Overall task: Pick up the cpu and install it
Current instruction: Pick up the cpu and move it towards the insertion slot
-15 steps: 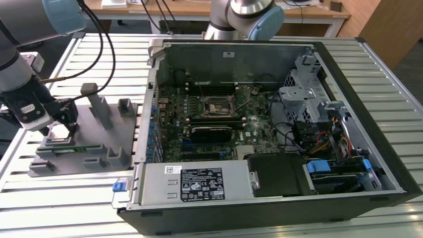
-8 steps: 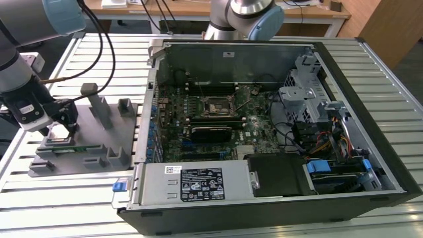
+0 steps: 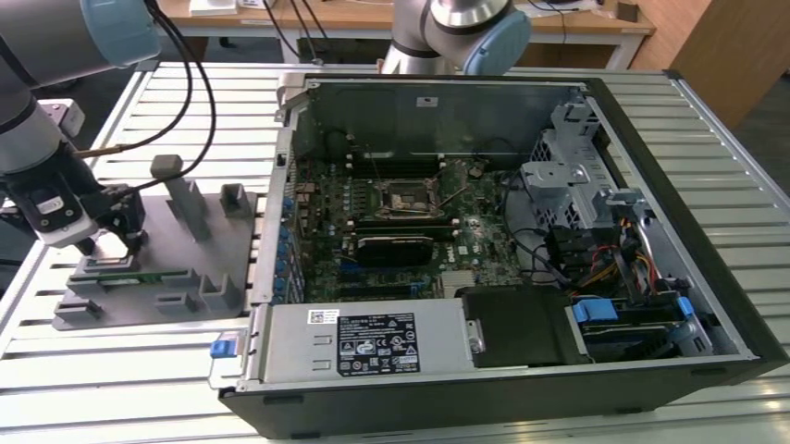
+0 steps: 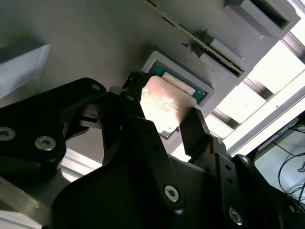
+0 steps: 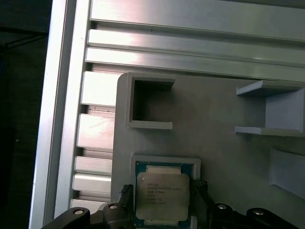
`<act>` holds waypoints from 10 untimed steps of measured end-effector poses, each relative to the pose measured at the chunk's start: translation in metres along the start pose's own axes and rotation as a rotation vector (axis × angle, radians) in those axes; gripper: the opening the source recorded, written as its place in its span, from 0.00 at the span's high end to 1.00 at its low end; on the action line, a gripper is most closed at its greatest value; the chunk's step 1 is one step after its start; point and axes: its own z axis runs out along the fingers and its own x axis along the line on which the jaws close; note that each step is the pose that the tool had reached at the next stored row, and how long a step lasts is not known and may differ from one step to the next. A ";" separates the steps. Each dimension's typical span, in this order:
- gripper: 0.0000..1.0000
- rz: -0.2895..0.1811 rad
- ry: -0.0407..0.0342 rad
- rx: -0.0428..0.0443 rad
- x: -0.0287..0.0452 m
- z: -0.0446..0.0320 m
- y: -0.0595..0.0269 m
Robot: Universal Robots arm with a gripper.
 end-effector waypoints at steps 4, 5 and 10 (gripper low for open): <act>0.47 0.000 0.0002 0.0001 -0.0004 -0.0012 0.0000; 0.47 0.000 0.0001 0.0001 -0.0004 -0.0026 0.0000; 0.47 0.000 0.0000 0.0001 -0.0005 -0.0134 0.0003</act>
